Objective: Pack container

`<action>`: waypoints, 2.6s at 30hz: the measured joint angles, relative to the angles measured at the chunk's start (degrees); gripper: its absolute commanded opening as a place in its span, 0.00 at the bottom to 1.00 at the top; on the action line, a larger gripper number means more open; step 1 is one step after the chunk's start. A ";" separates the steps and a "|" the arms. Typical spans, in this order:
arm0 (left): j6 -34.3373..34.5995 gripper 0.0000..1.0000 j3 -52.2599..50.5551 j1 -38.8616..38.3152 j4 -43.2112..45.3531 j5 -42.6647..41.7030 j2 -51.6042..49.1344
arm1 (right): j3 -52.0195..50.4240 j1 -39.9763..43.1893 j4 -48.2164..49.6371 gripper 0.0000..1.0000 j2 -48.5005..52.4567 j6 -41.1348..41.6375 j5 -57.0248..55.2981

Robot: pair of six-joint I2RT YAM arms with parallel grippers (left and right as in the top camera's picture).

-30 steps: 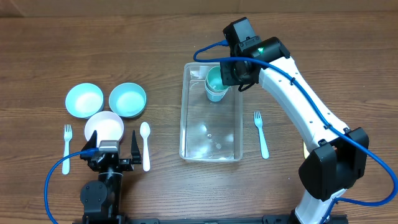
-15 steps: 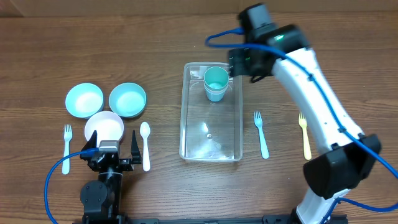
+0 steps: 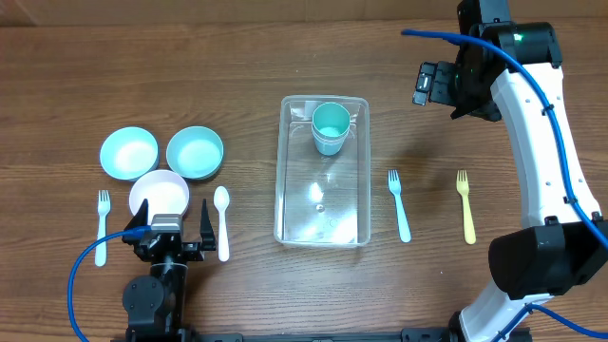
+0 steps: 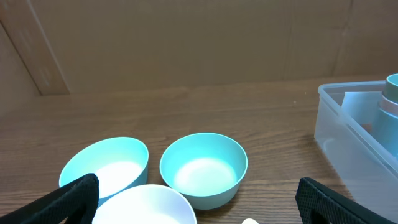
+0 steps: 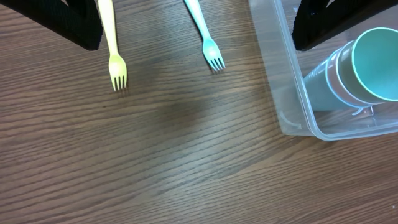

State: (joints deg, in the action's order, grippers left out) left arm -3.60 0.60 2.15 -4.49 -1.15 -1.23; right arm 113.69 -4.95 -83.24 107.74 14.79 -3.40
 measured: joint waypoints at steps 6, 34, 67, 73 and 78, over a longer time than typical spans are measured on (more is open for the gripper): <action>0.42 1.00 0.00 0.00 0.39 -2.08 0.00 | 0.00 0.00 0.11 1.00 0.00 0.00 0.00; 3.10 0.81 91.36 -0.15 -67.30 -12.20 -92.13 | 0.09 0.04 0.09 1.00 -0.02 0.00 0.02; 13.90 0.61 65.26 -13.51 -33.00 9.27 -99.08 | 0.09 0.04 0.11 1.00 0.00 0.00 0.00; 11.30 0.56 65.26 -13.38 -31.67 10.93 -99.21 | 0.11 0.04 0.13 1.00 0.00 0.00 0.00; 8.09 0.49 65.26 -13.35 -31.15 11.32 -102.57 | 0.11 0.04 0.11 1.00 0.00 0.02 0.02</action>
State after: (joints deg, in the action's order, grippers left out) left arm 4.49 65.87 -11.20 -35.64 10.17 -103.81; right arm 113.80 -4.91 -83.13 107.74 14.81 -3.38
